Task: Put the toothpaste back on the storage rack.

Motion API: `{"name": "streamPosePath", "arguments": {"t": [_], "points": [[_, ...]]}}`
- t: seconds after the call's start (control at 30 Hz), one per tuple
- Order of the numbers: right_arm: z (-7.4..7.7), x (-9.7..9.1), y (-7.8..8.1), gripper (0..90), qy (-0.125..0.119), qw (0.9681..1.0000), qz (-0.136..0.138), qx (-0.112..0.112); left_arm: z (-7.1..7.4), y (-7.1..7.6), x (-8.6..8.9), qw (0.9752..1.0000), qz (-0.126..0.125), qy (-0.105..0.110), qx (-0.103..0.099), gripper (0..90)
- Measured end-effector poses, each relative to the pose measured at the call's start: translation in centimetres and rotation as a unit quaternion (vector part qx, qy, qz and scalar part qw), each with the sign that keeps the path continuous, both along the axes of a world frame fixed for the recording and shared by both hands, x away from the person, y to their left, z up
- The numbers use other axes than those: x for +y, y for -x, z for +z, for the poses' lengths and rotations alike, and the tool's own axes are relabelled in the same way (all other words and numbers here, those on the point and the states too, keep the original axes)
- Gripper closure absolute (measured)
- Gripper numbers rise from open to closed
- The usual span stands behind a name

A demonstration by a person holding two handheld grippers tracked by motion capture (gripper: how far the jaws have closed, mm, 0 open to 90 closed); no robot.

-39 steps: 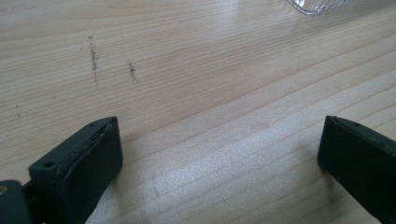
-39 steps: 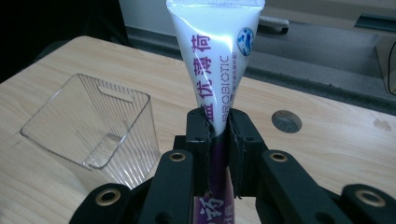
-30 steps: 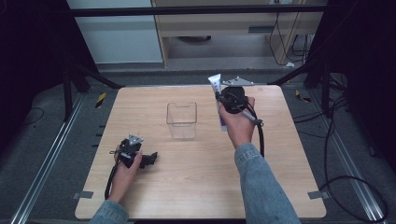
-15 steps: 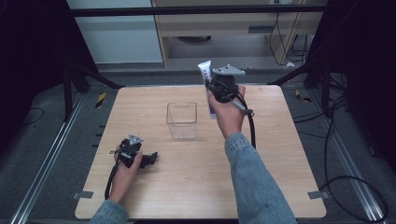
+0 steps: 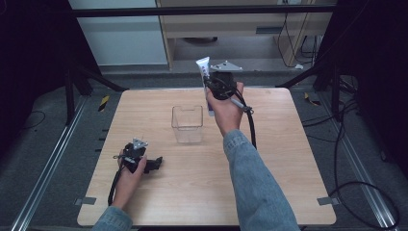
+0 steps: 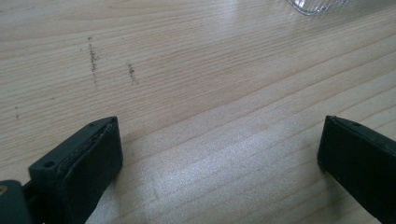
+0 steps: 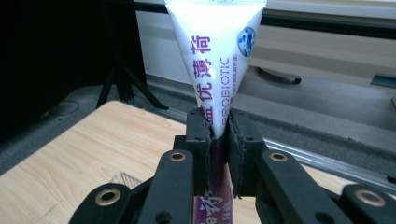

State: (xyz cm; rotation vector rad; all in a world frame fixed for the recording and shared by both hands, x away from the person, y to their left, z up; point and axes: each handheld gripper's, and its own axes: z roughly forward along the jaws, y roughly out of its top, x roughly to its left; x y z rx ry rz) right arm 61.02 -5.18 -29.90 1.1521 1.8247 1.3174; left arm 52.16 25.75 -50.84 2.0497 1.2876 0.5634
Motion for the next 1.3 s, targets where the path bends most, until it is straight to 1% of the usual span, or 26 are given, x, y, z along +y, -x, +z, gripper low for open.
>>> {"name": "streamPosePath", "arguments": {"t": [0.1,0.2,0.5,0.67,0.7,0.73,0.77,0.87,0.9,0.93,1.13,1.3], "points": [[0.1,0.4,-0.2,79.8,0.002,1.0000,0.001,-0.002,0.0,0.0,0.0,1.0000,0.000,0.000,0.000,0.0],[0.0,1.1,-0.7,79.8,-0.001,1.0000,0.002,-0.005,0.0,0.0,0.0,1.0000,0.000,0.000,0.000,0.0],[-0.3,2.2,-1.3,79.8,0.002,1.0000,0.002,-0.009,0.0,0.0,0.0,1.0000,0.000,0.001,-0.001,0.0],[-0.7,2.8,-1.6,79.8,-0.004,0.9999,0.003,-0.013,0.0,-0.1,0.0,1.0000,0.000,0.001,-0.001,0.0],[-0.8,3.0,-1.6,79.8,-0.005,0.9999,0.004,-0.014,0.0,-0.1,0.0,1.0000,-0.001,0.001,0.000,0.0],[-0.9,3.3,-1.5,79.8,-0.008,0.9997,0.003,-0.022,0.0,-0.1,0.0,1.0000,-0.001,0.000,0.000,0.0],[-0.9,3.3,-1.5,79.8,-0.008,0.9997,0.003,-0.022,0.0,-0.1,0.0,1.0000,-0.001,0.000,0.000,0.0],[-1.0,4.3,-1.1,79.8,-0.007,0.9992,0.006,-0.039,0.0,-0.1,0.0,1.0000,-0.001,0.000,0.000,0.0],[-1.0,4.3,-1.1,79.8,-0.007,0.9992,0.006,-0.039,0.0,-0.1,0.0,1.0000,-0.001,0.001,0.000,0.0],[-1.2,4.7,-1.1,79.8,-0.010,0.9991,0.009,-0.041,0.0,-0.1,0.0,1.0000,-0.001,0.001,0.001,0.0],[-1.5,5.1,-1.0,79.8,-0.010,0.9990,0.009,-0.042,0.0,-0.1,0.0,1.0000,-0.002,-0.001,0.001,0.0],[-2.2,5.3,-0.7,79.8,-0.011,0.9991,0.012,-0.039,0.0,-0.1,0.0,1.0000,-0.003,-0.001,0.001,0.0]]}}
